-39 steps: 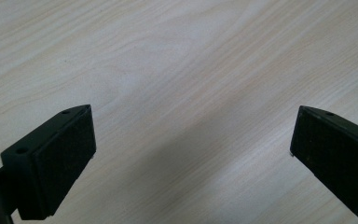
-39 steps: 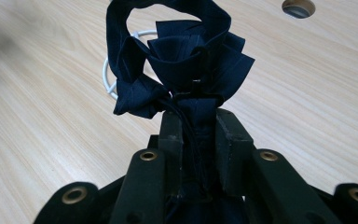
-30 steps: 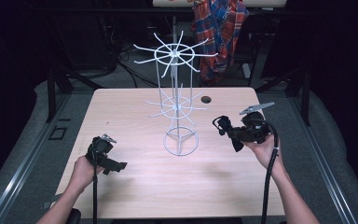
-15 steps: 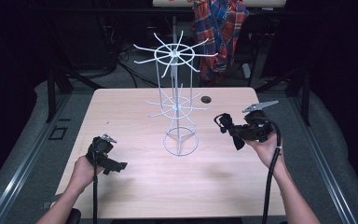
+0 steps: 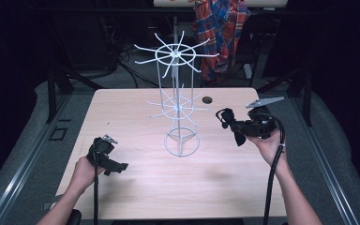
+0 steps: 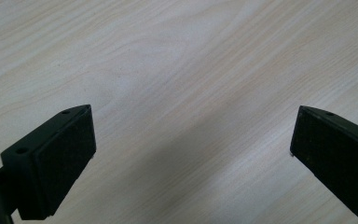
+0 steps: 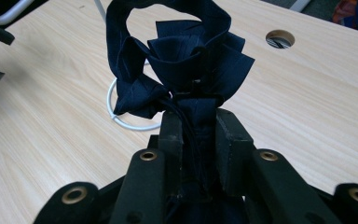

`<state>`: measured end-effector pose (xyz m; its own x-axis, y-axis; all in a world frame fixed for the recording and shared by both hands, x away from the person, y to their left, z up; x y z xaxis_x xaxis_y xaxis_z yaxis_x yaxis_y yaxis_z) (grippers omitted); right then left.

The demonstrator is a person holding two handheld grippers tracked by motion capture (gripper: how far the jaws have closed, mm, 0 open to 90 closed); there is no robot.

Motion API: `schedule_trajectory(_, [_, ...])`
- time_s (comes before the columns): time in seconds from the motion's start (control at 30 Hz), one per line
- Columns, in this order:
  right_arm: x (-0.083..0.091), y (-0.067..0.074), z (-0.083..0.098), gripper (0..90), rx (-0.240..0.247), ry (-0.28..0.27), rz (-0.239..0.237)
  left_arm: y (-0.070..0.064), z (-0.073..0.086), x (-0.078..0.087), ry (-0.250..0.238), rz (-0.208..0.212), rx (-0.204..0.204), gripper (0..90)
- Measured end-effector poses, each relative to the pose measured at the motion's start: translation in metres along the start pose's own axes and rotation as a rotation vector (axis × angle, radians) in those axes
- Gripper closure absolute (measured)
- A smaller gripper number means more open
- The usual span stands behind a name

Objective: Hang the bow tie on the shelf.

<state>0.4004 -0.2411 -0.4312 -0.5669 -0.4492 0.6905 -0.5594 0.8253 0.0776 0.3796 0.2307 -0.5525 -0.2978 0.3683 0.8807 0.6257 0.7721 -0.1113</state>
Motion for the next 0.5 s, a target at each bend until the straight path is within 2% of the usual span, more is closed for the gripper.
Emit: schedule_trajectory(0.5, [-0.004,0.007,-0.017,74.0,0.002,-0.041,-0.025,-0.002,-0.003,-0.003,0.006,0.006,-0.010,0.3])
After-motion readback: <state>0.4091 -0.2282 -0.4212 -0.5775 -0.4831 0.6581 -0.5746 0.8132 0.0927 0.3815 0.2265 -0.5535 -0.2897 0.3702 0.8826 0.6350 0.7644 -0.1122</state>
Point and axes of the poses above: each handheld gripper's, and its own axes: x roughly backward along the jaws, z roughly out of its underside, y roughly to its left, the point moved 3 cm from there along -x, roughly forward along the jaws, and after that the axes turned 4 degrees about z, right-handed, at the moved point
